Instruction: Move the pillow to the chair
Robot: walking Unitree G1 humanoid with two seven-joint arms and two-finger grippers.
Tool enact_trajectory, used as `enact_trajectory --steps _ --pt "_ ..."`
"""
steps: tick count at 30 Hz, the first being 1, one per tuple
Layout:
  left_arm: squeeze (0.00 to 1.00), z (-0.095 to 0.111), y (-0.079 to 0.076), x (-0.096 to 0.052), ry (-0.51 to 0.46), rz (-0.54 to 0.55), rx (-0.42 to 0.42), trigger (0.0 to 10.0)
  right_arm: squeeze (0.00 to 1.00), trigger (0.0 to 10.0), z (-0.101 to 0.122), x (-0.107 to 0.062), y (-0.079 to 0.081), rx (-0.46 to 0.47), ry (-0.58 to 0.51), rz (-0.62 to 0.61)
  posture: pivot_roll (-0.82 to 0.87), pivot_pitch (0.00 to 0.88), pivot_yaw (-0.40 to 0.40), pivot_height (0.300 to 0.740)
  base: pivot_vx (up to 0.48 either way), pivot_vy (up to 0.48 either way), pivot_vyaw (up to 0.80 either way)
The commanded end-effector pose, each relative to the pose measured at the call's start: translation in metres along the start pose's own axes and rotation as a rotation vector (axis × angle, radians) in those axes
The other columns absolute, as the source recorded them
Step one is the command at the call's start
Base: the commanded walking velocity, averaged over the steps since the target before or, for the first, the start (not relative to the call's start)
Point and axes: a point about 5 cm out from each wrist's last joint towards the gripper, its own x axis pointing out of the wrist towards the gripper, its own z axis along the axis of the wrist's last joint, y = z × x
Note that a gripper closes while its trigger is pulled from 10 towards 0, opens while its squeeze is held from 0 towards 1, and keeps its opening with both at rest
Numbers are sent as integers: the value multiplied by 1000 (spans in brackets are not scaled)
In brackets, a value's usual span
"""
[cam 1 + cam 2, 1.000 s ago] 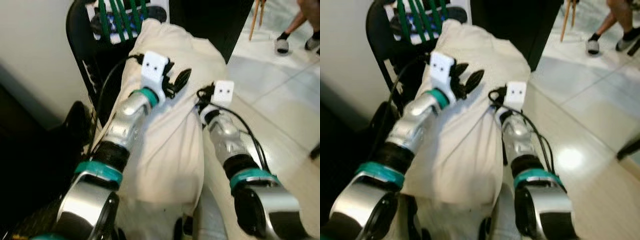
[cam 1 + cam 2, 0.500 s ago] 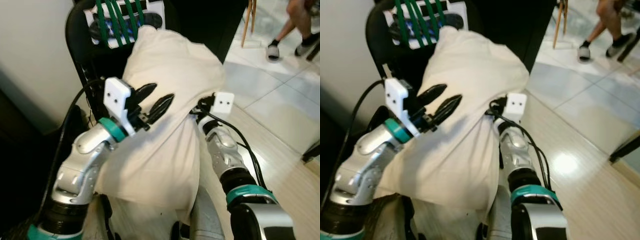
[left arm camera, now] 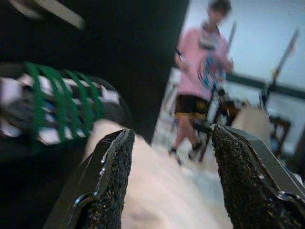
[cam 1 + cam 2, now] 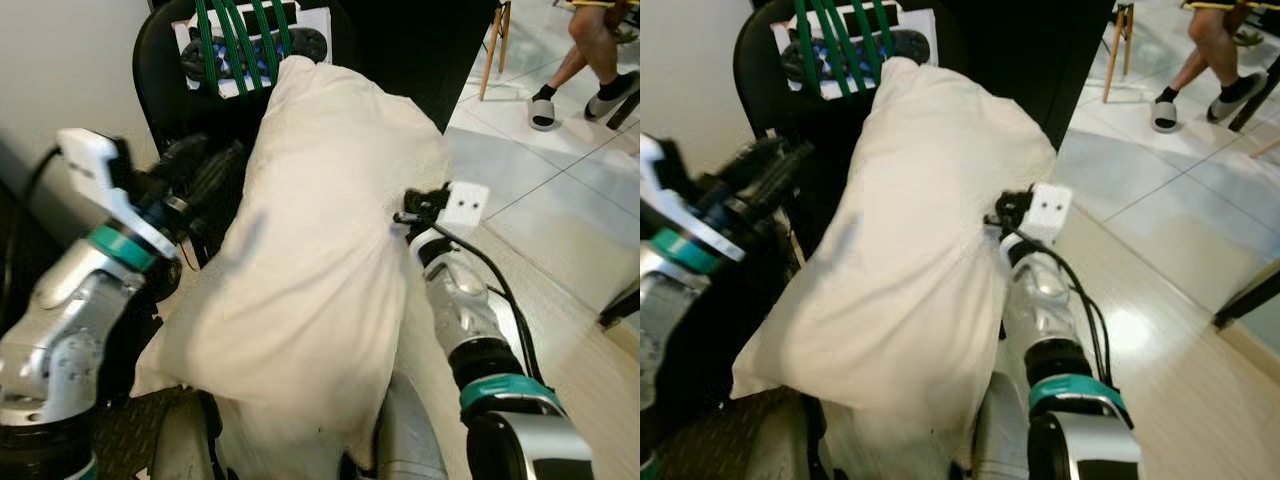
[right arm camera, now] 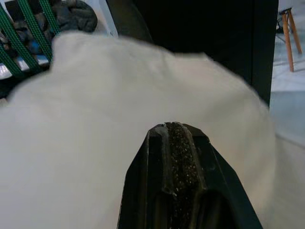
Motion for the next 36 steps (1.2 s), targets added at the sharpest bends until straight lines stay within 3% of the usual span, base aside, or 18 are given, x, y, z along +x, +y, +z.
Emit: enact_trajectory --steps 1,4,6,8,10,11,15,19,22,24,26,33,36 --pt "0 7 6 -2 -31 27 -26 10000 0 10000 -10 -6 -2 -2 40 -6 27 23 12 545 0 0 0" --pt "0 11 9 -4 -43 22 -31 10000 0 10000 -11 -7 -2 -2 43 -5 30 25 7 545 0 0 0" --pt "0 15 2 -9 1 -71 -3 10000 0 10000 -14 -9 -3 2 51 -8 36 26 2 545 0 0 0" --pt "0 15 -1 -10 20 -97 8 10000 0 10000 -14 -9 -3 3 52 -9 36 26 2 545 0 0 0" --pt "0 1 -13 -14 120 -173 36 10000 0 10000 -16 -10 0 -4 62 5 37 28 2 545 0 0 0" --pt "0 1 -13 -14 120 -173 36 10000 0 10000 -16 -10 0 -4 62 5 37 28 2 545 0 0 0" --pt "0 -27 -45 -21 318 -389 57 10000 0 10000 -27 -16 11 -98 125 95 34 29 1 545 0 0 0" --pt "0 -38 -60 -34 473 -585 46 10000 0 10000 -31 -20 11 -101 145 99 35 28 1 545 0 0 0" --pt "0 -44 -62 -39 554 -634 66 10000 0 10000 -32 -20 9 -99 148 90 36 26 3 545 0 0 0" --pt "0 -59 -58 -43 658 -650 145 10000 0 10000 -31 -20 8 -99 150 83 34 25 3 545 0 0 0" --pt "0 -66 -57 -45 691 -657 170 10000 0 10000 -31 -19 7 -101 150 74 30 25 5 545 0 0 0" --pt "0 -61 -59 -48 677 -686 96 10000 0 10000 -28 -18 0 -100 154 54 26 26 10 545 0 0 0" --pt "0 -56 -63 -65 738 -766 56 10000 0 10000 -33 -23 -5 -105 175 46 30 28 8 545 0 0 0"
